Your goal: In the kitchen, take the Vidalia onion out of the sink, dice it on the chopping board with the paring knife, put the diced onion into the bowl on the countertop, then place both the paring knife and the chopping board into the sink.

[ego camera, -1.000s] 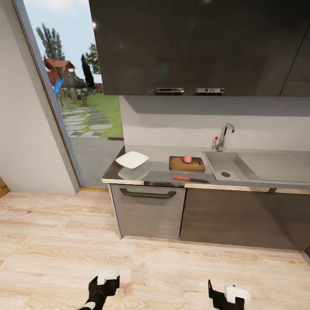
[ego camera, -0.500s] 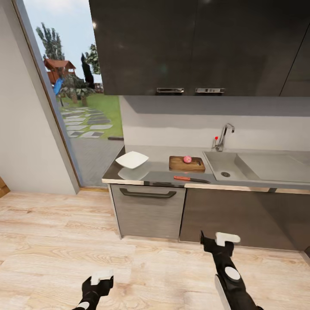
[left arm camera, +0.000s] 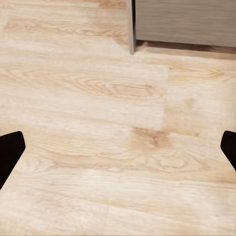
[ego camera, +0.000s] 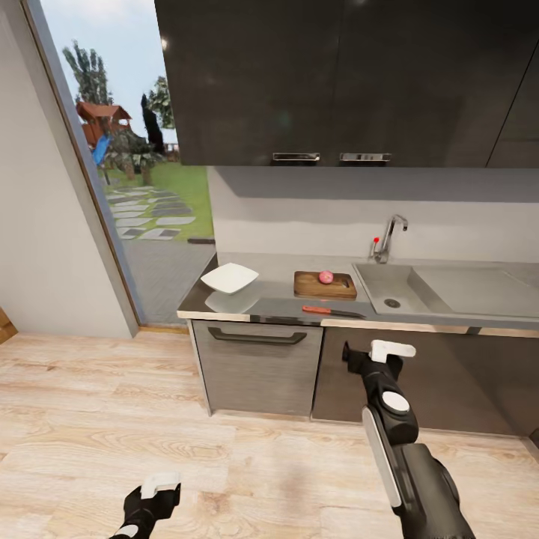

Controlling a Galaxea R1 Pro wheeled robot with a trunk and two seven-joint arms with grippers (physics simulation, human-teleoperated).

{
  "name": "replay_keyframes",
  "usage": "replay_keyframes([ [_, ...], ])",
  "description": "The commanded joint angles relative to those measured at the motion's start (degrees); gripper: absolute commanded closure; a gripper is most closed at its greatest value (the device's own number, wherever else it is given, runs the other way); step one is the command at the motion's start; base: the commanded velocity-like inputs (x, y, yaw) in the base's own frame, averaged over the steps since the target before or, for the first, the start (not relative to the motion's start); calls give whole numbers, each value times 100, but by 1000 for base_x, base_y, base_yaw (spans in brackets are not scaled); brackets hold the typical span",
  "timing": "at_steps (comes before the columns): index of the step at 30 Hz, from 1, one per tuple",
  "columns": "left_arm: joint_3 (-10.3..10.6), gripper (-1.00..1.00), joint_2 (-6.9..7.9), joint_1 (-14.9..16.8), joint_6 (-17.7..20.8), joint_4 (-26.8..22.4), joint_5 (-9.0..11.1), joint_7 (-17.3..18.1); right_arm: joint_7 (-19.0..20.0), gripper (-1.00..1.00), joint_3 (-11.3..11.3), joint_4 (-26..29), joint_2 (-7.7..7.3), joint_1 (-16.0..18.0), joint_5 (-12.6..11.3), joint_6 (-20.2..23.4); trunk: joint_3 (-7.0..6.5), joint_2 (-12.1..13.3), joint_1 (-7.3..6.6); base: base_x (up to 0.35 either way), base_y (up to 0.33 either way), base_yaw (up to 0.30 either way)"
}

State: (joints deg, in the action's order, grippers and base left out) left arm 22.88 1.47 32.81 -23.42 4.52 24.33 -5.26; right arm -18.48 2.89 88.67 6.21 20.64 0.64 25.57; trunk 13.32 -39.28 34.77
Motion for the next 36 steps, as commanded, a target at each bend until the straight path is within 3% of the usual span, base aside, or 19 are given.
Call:
replay_keyframes([
  [1,50,-100,10,8,-25,17,28,-7,-61,-100,8,9,7,16,6,49,9,-7,2,0,0,0],
  [8,50,-100,72,7,-15,17,28,-10,-368,-100,35,18,63,50,2,79,9,-7,2,4,0,0],
  [10,50,-100,73,6,-14,14,28,-17,-542,-100,243,12,213,54,4,83,9,-7,2,175,86,0],
  [14,50,-100,79,6,-10,15,28,-18,-719,-100,324,10,259,54,4,84,9,-7,2,226,148,0],
  [36,50,-100,99,7,-5,14,28,-28,-850,-100,353,8,268,55,6,80,9,-7,2,238,212,0],
])
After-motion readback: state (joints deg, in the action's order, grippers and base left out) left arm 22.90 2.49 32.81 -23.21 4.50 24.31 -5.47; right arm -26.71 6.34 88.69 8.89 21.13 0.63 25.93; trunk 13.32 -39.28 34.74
